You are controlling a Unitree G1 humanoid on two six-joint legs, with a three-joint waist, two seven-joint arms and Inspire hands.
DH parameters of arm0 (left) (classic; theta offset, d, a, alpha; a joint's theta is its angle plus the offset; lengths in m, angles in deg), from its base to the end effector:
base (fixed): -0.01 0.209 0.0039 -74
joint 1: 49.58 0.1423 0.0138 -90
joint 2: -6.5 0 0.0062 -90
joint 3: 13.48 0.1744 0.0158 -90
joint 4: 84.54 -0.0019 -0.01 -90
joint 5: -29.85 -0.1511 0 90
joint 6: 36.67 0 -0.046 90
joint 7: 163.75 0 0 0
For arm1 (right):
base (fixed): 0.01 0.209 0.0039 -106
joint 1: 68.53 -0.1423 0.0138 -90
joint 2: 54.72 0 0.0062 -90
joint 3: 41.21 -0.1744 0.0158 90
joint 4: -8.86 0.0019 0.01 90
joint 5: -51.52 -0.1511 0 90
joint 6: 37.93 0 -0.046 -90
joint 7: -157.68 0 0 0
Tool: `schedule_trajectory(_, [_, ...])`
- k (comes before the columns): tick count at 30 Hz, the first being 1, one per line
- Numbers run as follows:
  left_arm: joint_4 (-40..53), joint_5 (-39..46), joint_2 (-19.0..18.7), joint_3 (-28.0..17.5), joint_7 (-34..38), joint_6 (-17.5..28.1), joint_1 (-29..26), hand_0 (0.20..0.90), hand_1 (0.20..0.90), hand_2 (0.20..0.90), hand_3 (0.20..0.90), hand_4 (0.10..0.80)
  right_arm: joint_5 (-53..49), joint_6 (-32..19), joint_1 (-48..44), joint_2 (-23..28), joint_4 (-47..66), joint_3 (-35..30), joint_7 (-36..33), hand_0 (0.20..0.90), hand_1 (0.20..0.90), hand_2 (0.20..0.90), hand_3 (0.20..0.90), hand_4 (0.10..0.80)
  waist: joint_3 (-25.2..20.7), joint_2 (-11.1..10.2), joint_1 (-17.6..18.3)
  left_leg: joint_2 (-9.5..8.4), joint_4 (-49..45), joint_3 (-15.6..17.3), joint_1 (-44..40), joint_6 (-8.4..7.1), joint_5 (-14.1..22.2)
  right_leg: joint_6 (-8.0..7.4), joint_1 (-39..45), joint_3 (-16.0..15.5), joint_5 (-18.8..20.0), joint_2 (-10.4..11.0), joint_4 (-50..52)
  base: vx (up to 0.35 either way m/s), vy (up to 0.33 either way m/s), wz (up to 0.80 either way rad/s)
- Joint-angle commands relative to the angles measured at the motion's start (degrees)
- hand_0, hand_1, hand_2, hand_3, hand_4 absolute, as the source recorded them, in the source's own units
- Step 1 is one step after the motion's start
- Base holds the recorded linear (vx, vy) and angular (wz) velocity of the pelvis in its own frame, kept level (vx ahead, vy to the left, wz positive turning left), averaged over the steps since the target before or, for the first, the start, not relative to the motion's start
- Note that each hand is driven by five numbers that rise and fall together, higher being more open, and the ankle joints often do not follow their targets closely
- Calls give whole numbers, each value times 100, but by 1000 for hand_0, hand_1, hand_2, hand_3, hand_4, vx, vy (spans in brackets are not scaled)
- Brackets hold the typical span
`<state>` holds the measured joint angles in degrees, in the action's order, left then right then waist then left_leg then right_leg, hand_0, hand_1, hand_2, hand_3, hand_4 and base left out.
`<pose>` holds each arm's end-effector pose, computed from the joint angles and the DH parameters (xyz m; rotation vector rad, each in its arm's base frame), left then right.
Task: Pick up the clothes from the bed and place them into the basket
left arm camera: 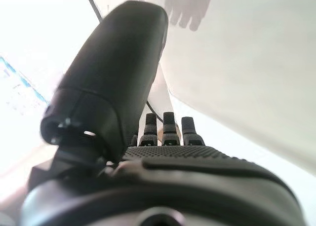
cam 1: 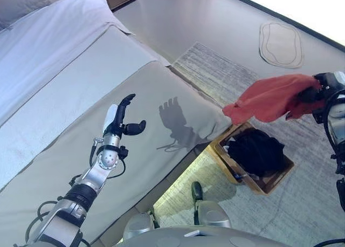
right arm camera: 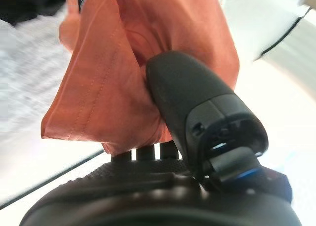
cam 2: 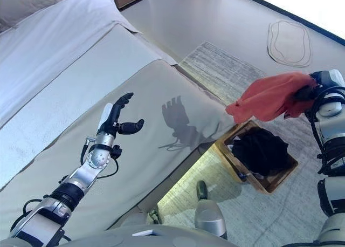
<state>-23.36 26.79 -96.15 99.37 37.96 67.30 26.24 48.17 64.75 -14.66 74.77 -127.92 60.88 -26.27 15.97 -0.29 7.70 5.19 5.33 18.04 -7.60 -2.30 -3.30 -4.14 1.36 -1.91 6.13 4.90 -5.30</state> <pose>0.2431 0.1973 0.0179 0.6417 -0.0242 0.0273 0.2777 -0.3649 0.1577 -0.8451 0.3758 -0.5062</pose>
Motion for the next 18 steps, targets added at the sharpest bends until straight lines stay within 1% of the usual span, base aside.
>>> schedule_trajectory(1, [-118, -178, -7, 102, 306, 486, -343, 900, 900, 900, 900, 800, 57, -282, -228, 232, 27, -94, -532, 300, 300, 300, 200, 100, -623, -89, -8, 195, -33, -50, -197, -189, 580, -30, -8, -77, -240, -54, 34, -12, 14, -6])
schedule_trajectory(5, [-124, -219, -1, 130, 211, 498, -310, 900, 900, 900, 900, 800, 3, -332, 7, 158, -108, -261, -575, 300, 300, 300, 200, 100, -575, -27, 56, 186, -33, 18, -234, -196, 609, -29, -29, -25, -237, -58, 47, -1, 3, -1])
schedule_trajectory(8, [-42, -183, -18, 181, 221, 425, -353, 900, 900, 900, 900, 800, 22, -402, 160, 127, -171, -372, -571, 300, 300, 300, 200, 100, -536, 34, 107, 184, -33, 69, -234, -199, 611, -34, -62, 7, -231, -59, 59, -19, 22, -12])
schedule_trajectory(9, [-90, -165, 7, 189, 251, 446, -393, 900, 900, 900, 900, 800, 19, -437, 225, 110, -219, -394, -588, 300, 300, 300, 200, 100, -508, 86, 160, 173, -33, 95, -243, -201, 611, -33, -86, 52, -225, -65, 64, -13, 33, -14])
schedule_trajectory(11, [-92, -164, 23, 213, 286, 432, -428, 900, 900, 900, 900, 800, 2, -451, 257, 107, -231, -402, -589, 300, 300, 300, 200, 100, -487, 109, 188, 170, -33, 118, -243, -204, 613, -37, -96, 75, -225, -65, 62, -10, 21, -6])
schedule_trajectory(18, [-138, -174, 116, 290, 376, 458, -488, 900, 900, 900, 900, 800, 50, -598, 376, 169, -500, -481, -482, 300, 300, 300, 200, 100, -391, 294, 325, 140, -33, 213, -271, -230, 621, -40, -169, 218, -215, -82, 65, 5, 5, -9])
